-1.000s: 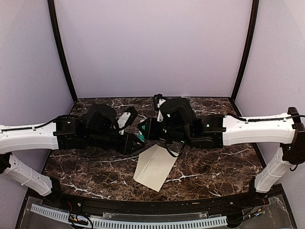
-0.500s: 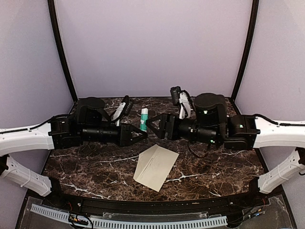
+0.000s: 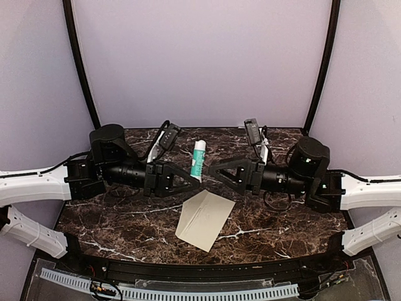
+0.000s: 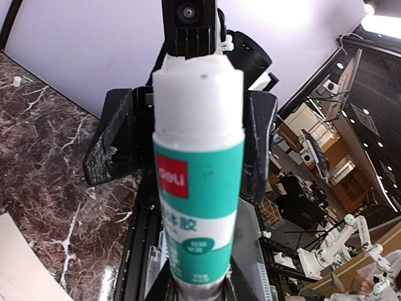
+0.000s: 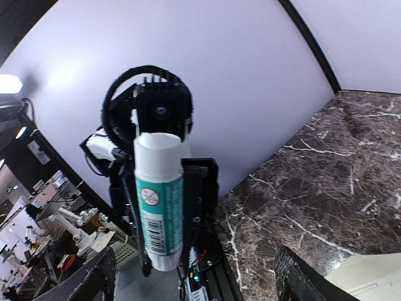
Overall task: Place the letter into the envelope and seal it
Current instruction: Unscrew the solid glue.
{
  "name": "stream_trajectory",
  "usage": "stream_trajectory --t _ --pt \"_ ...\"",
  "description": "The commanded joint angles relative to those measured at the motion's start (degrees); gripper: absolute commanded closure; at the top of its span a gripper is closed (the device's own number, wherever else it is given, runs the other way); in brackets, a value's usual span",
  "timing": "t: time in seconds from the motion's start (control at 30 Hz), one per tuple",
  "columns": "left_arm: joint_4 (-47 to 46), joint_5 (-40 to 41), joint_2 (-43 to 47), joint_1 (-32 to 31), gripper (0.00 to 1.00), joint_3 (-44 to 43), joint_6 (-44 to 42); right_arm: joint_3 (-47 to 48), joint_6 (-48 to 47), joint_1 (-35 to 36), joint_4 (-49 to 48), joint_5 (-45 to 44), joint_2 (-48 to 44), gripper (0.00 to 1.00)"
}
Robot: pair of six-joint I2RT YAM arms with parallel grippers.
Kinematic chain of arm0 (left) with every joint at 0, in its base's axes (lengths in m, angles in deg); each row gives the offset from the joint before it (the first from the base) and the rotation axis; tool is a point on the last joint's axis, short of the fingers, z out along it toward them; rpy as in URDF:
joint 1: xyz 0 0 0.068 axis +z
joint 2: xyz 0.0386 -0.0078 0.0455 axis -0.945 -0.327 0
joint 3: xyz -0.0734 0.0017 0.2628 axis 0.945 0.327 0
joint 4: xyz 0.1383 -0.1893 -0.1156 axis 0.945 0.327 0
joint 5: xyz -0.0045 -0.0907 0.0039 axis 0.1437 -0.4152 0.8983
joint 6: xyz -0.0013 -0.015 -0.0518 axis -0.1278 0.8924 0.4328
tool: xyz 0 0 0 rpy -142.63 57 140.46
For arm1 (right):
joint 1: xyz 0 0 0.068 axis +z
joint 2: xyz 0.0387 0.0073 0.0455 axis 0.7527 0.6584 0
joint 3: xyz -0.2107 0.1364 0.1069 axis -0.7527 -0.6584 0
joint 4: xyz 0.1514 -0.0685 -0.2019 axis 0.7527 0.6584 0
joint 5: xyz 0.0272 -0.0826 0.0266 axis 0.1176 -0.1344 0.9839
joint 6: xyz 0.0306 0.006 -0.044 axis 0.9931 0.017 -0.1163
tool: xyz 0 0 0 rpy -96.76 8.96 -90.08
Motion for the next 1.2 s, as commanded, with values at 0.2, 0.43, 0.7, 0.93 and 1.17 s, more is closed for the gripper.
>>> stream_trajectory --t 0.2,0.43,0.7,0.93,1.17 --pt "-9.3 -9.5 0.2 -0.9 1.00 1.4 2.9 4.6 2.9 -0.1 -17.7 15.0 6.8 0.28" --pt "-9.5 -10.0 -0.6 -1.3 1.00 1.4 3.0 5.0 4.6 0.0 -21.9 16.4 9.1 0.40" --pt "-9.5 -10.8 -1.3 -1.3 1.00 1.1 3.3 4.9 5.5 0.1 -23.4 16.6 10.0 0.57" --pt "-7.6 -6.3 0.1 -1.4 1.00 2.3 2.2 4.9 4.8 0.1 -21.6 16.4 10.1 0.81" --pt "0.0 4.0 1.5 -1.3 1.00 1.2 -0.9 5.5 3.0 0.6 -14.6 12.2 9.4 0.88"
